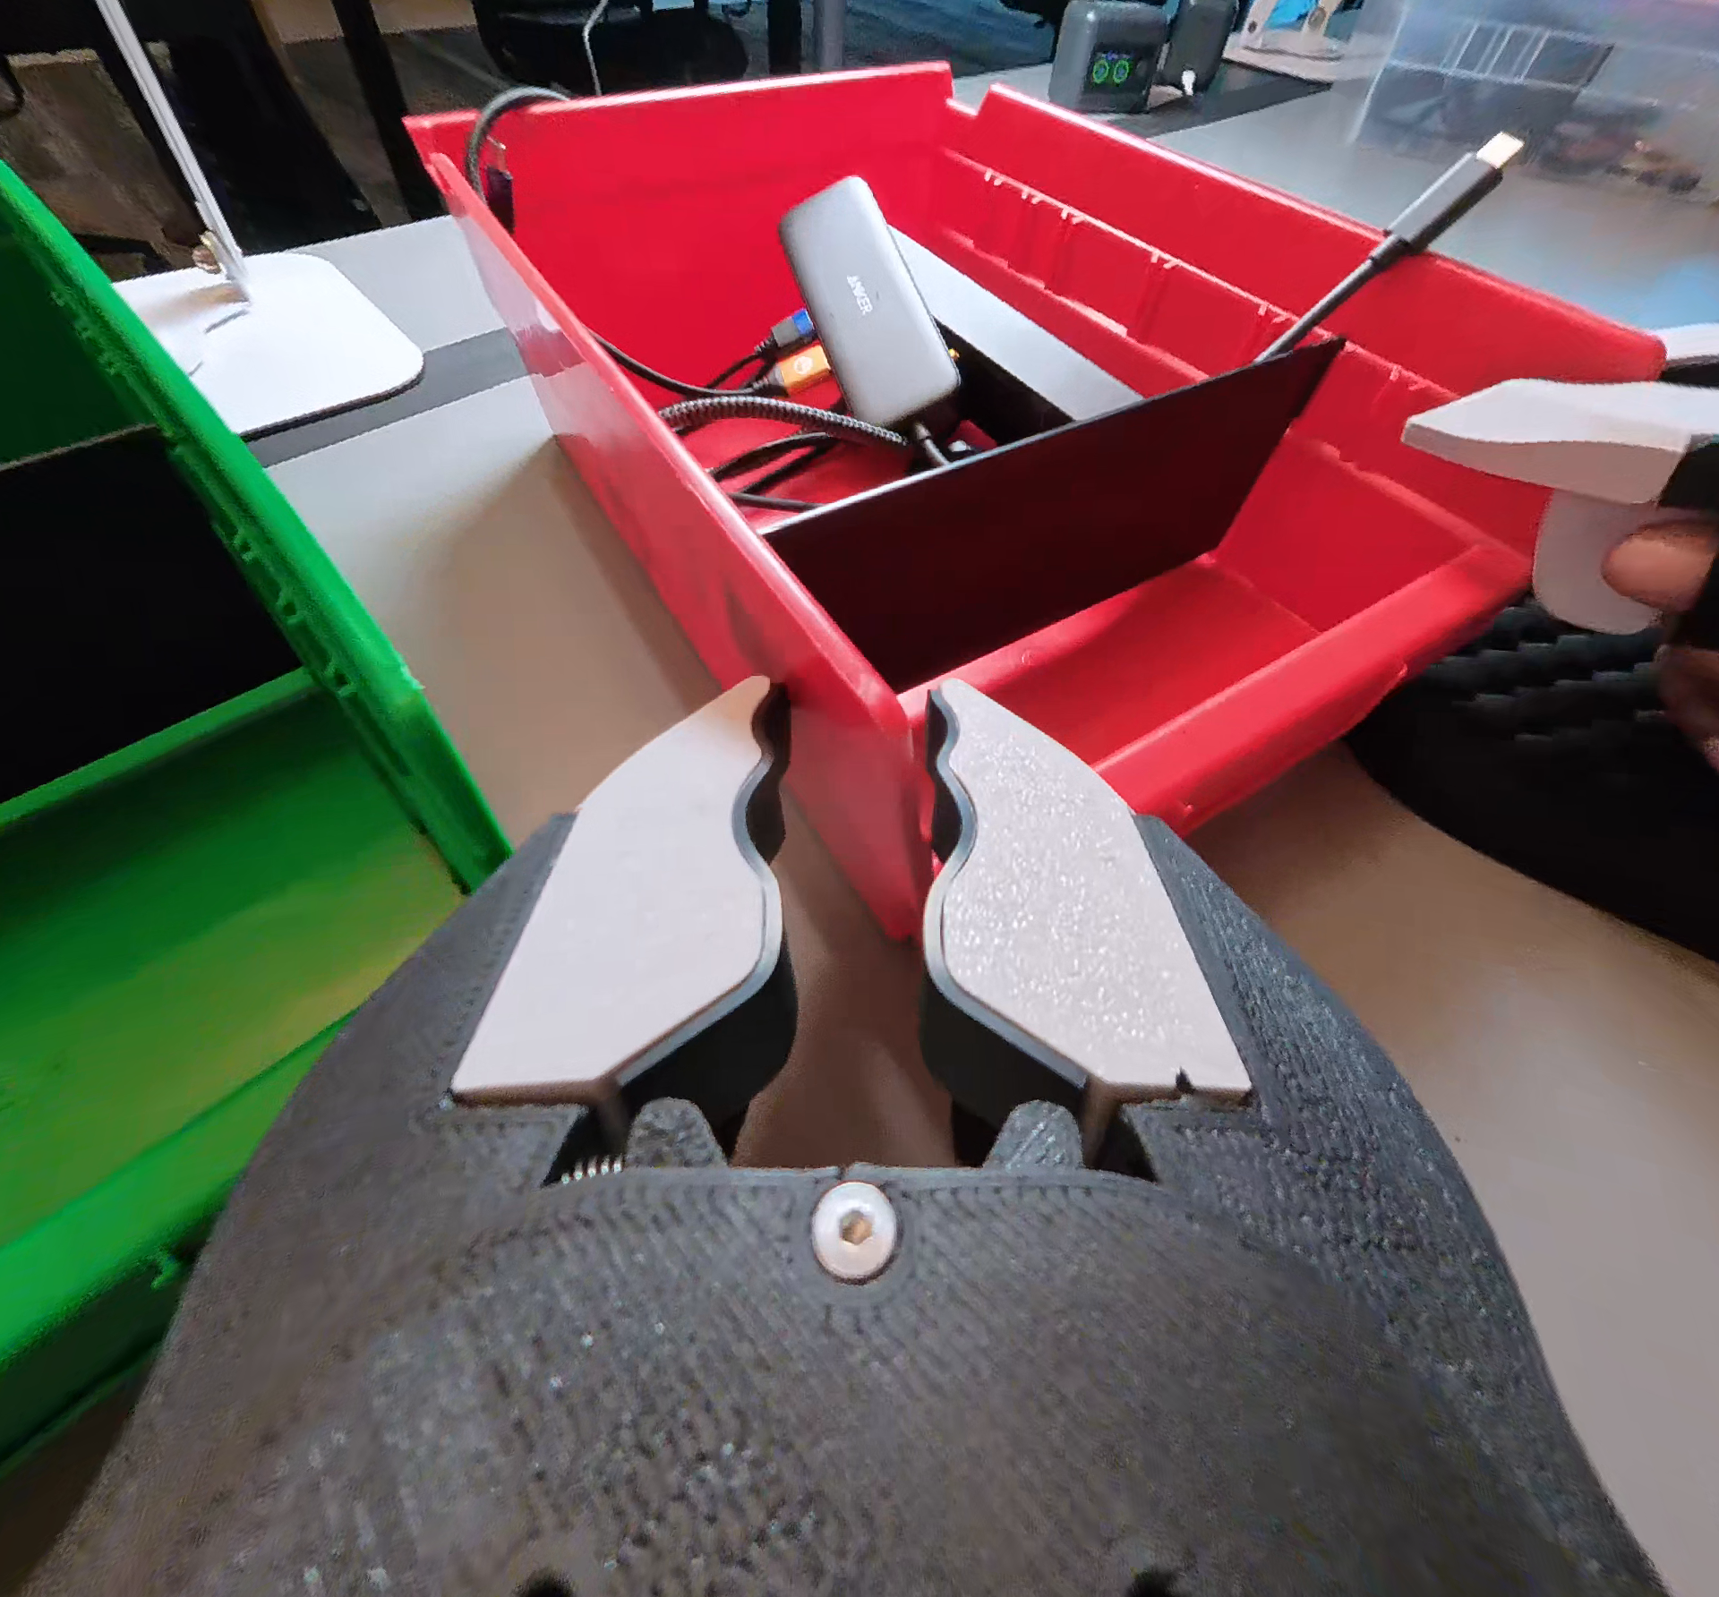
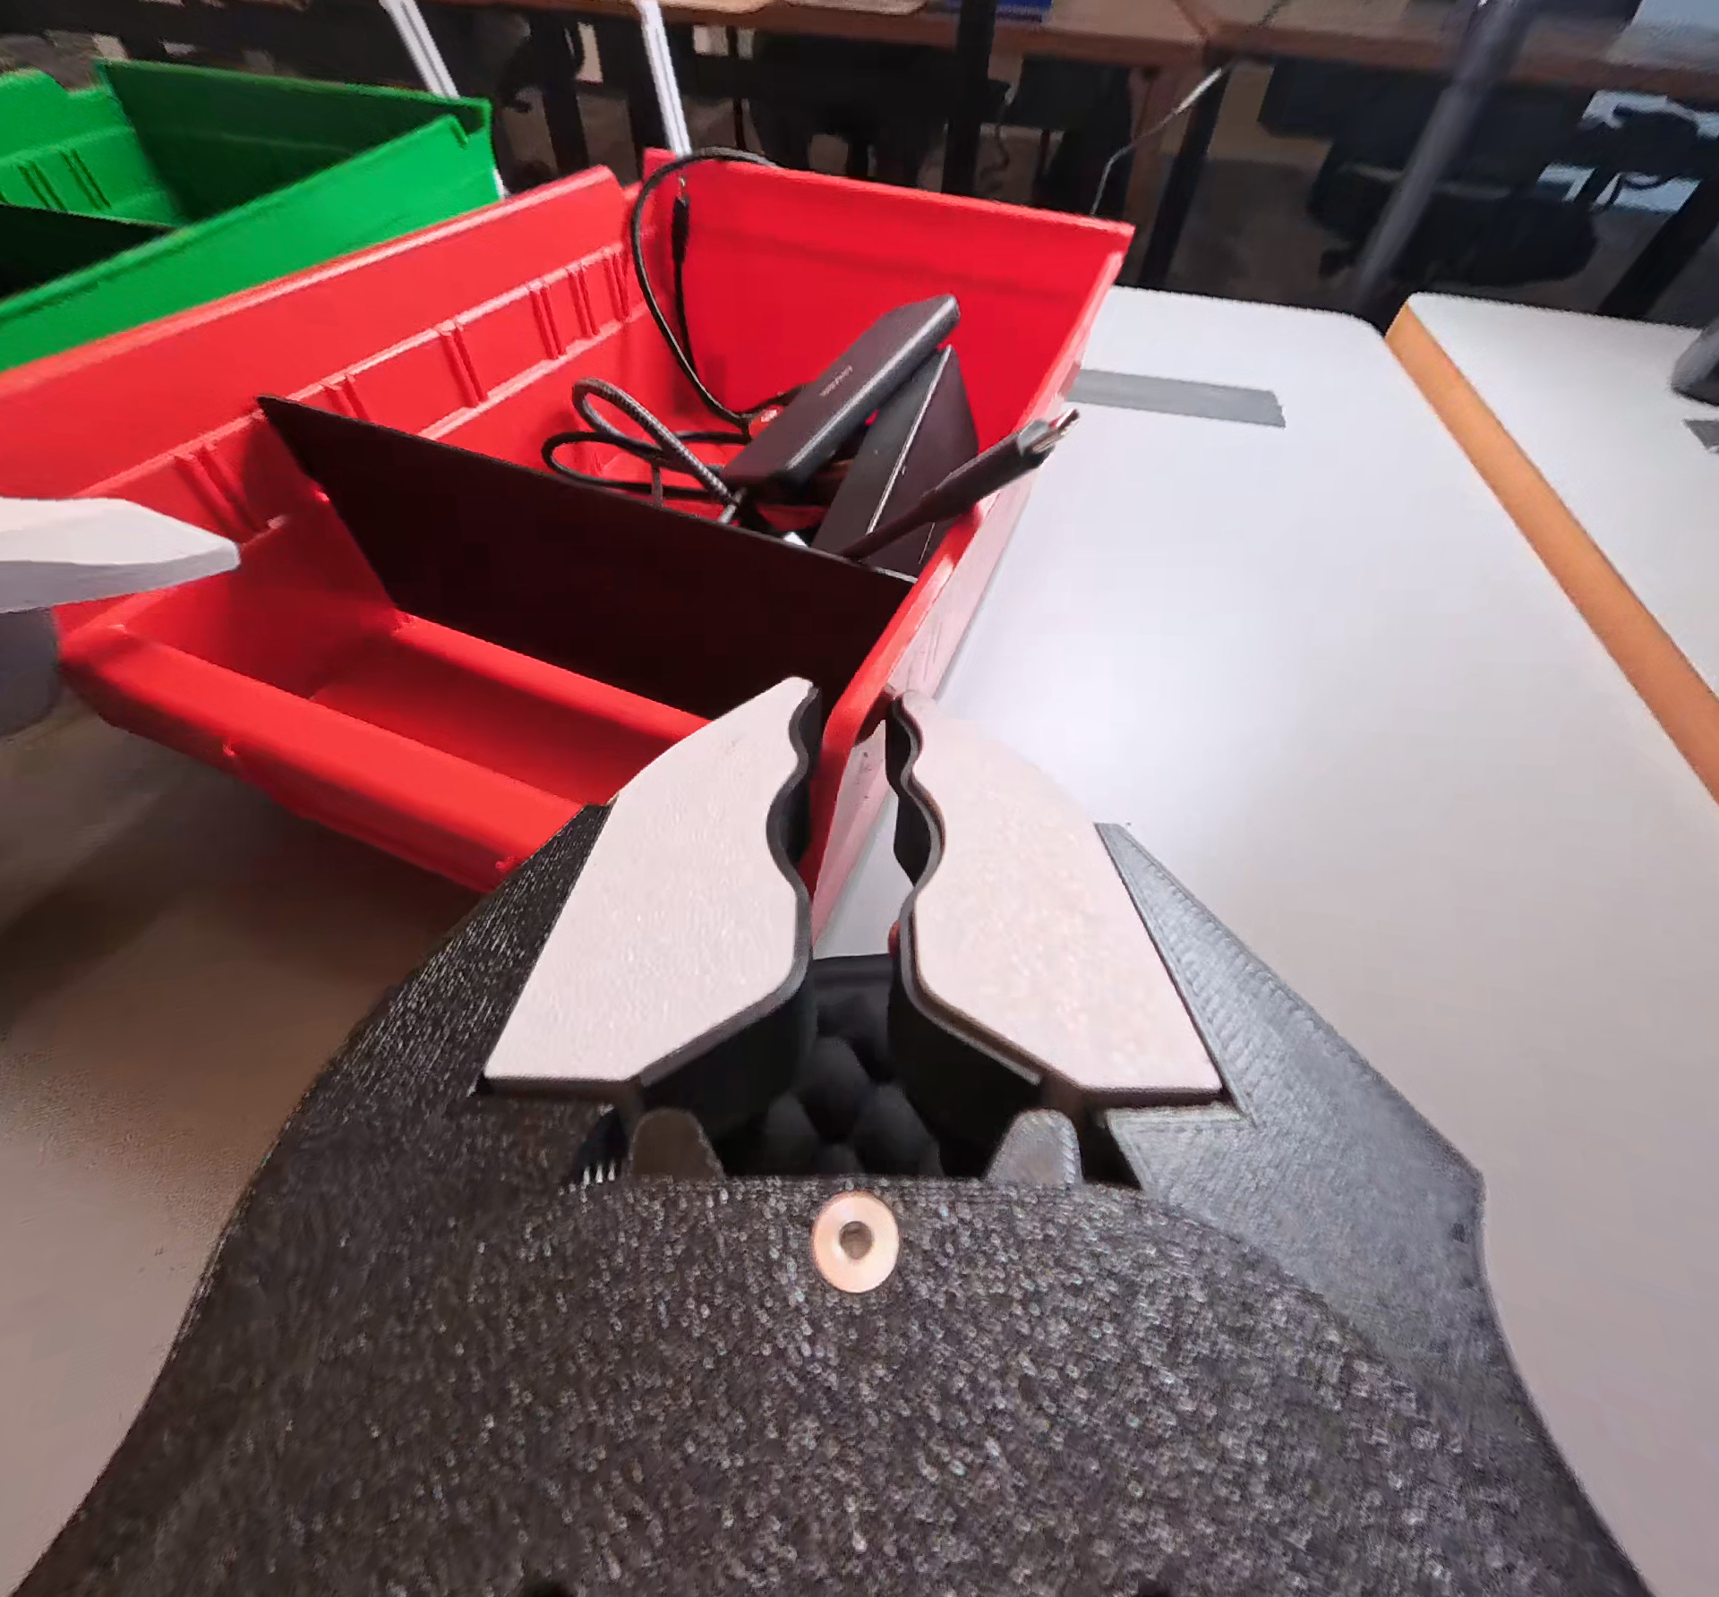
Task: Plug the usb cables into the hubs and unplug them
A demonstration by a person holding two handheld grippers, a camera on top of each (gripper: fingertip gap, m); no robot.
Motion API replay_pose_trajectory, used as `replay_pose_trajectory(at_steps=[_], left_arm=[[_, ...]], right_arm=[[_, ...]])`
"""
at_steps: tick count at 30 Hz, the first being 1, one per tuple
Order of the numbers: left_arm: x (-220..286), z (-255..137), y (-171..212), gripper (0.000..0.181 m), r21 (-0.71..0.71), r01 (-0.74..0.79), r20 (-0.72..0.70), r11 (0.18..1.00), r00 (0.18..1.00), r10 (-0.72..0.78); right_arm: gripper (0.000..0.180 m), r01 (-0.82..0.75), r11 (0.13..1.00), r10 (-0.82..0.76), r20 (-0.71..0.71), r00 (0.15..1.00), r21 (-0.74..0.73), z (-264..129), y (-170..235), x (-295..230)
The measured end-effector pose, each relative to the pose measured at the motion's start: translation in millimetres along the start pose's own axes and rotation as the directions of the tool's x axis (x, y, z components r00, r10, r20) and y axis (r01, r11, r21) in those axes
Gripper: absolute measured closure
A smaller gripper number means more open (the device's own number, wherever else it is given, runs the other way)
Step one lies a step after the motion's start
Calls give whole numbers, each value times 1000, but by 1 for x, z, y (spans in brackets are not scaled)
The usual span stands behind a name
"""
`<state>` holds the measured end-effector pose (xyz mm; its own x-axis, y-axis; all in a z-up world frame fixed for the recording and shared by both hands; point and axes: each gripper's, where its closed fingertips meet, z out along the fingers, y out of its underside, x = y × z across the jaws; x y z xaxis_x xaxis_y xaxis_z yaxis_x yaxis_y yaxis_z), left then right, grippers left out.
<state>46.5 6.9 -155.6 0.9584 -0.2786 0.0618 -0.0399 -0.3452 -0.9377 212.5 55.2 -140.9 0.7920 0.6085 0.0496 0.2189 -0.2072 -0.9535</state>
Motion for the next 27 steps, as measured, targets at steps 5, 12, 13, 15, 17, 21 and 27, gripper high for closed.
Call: replay_pose_trajectory(at_steps=[5, 12, 13, 15, 17, 21, 27], left_arm=[[-4, -31, -29, 163, 103, -10, 17, 995, 1000, 8], [-11, -89, -66, 168, 234, -39, 50, 971, 998, 29], [-14, -100, -73, 168, 254, -53, 64, 966, 997, 38], [-21, -126, -88, 168, 288, -77, 95, 955, 994, 51], [-34, -155, -100, 168, 307, -107, 143, 946, 988, 65], [-74, -223, -108, 169, 319, -159, 279, 934, 958, 67], [-140, -329, -75, 170, 284, -176, 516, 942, 857, 4]], right_arm=[[168, -39, 994, 36, 33, 999, 105, -26, -22, -18], [168, 19, 968, -28, 31, 999, 251, -66, -81, -55], [168, 29, 961, -40, 35, 999, 274, -71, -91, -62], [167, 31, 947, -55, 66, 996, 318, -79, -111, -80], [167, 20, 933, -67, 118, 991, 360, -82, -130, -105], [166, -19, 908, -94, 247, 965, 419, -71, -158, -170], [166, -97, 913, -115, 480, 870, 396, -35, -166, -292]])
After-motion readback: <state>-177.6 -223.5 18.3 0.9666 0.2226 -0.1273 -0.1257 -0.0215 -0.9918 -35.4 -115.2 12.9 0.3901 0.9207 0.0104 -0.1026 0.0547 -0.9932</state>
